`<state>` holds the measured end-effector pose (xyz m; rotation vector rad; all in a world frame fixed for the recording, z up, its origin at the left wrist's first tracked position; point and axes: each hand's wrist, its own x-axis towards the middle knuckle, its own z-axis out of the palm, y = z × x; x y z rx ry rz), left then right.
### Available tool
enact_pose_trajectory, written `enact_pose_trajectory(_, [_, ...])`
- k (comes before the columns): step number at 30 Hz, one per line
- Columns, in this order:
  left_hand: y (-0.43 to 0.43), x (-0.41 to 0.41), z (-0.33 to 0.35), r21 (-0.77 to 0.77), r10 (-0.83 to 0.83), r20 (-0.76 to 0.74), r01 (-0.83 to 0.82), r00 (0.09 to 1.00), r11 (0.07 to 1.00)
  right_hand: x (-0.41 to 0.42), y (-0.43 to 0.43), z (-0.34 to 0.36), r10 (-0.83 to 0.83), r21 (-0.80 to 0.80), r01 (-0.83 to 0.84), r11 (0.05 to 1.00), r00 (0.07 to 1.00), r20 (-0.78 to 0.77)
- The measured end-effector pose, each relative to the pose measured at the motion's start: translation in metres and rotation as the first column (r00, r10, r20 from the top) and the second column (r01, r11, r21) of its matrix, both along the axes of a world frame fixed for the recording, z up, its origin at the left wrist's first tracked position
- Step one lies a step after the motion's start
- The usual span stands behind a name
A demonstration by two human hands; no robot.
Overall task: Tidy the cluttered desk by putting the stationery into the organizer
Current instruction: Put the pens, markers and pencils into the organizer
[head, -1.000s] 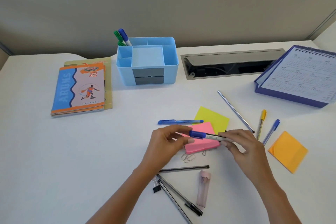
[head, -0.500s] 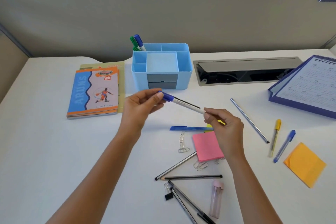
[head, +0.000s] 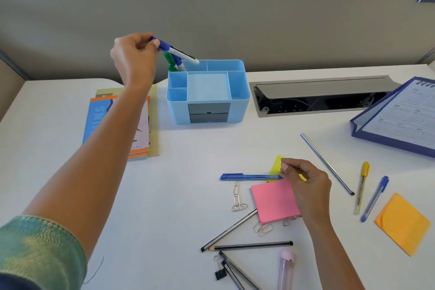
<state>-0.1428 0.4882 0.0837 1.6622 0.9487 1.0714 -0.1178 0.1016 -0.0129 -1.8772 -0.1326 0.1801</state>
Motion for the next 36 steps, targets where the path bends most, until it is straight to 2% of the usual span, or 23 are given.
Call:
enact_pose_trajectory(5, [0.001,0.016,-0.010,0.143,0.026,-0.249,0.010,0.968,0.990,0.005,-0.001,0.000,0.017,-0.031,-0.015,0.999,0.999,0.037])
enact_pose_trajectory(9, [-0.008,0.020,-0.016,0.219,0.031,-0.356,0.051,0.934,0.974,0.007,0.005,0.001,0.068,-0.067,-0.063,0.996,0.994,0.080])
enact_pose_trajectory(14, [-0.014,0.024,-0.024,0.248,0.039,-0.454,0.084,0.890,0.965,0.012,0.017,0.000,0.243,-0.256,-0.184,0.949,0.945,0.218])
enact_pose_trajectory(18, [-0.015,0.019,-0.027,0.263,0.038,-0.454,0.094,0.890,0.960,0.016,0.024,-0.004,0.447,-0.488,-0.305,0.818,0.871,0.204])
enact_pose_trajectory(20, [-0.020,0.011,-0.027,0.310,0.038,-0.429,0.108,0.903,0.945,0.014,0.025,-0.005,0.530,-0.550,-0.358,0.755,0.826,0.190])
enact_pose_trajectory(24, [-0.045,-0.021,-0.035,0.405,-0.030,-0.322,0.166,0.946,0.899,0.006,0.025,-0.007,0.604,-0.542,-0.451,0.709,0.785,0.138])
enact_pose_trajectory(26, [-0.064,-0.042,-0.045,0.391,-0.083,-0.283,0.194,0.956,0.900,0.004,0.025,-0.008,0.626,-0.558,-0.461,0.690,0.767,0.140])
enact_pose_trajectory(28, [-0.083,-0.062,-0.057,0.377,-0.105,-0.273,0.207,0.956,0.903,0.002,0.026,-0.008,0.637,-0.575,-0.461,0.676,0.758,0.140])
enact_pose_trajectory(31, [-0.111,-0.091,-0.073,0.441,-0.124,-0.269,0.237,0.955,0.866,0.000,0.030,-0.007,0.649,-0.584,-0.470,0.662,0.750,0.132])
enact_pose_trajectory(32, [-0.121,-0.097,-0.079,0.413,-0.160,-0.253,0.256,0.954,0.874,-0.001,0.032,-0.007,0.647,-0.583,-0.467,0.664,0.750,0.136])
enact_pose_trajectory(33, [-0.131,-0.103,-0.083,0.317,-0.214,-0.235,0.283,0.948,0.905,-0.002,0.035,-0.005,0.638,-0.575,-0.460,0.677,0.756,0.148])
enact_pose_trajectory(35, [-0.147,-0.109,-0.091,-0.035,-0.331,-0.190,0.331,0.924,0.943,-0.005,0.041,-0.002,0.610,-0.533,-0.444,0.720,0.771,0.181])
enact_pose_trajectory(36, [-0.153,-0.110,-0.095,-0.198,-0.380,-0.182,0.345,0.907,0.918,-0.007,0.045,0.000,0.601,-0.509,-0.445,0.737,0.776,0.192])
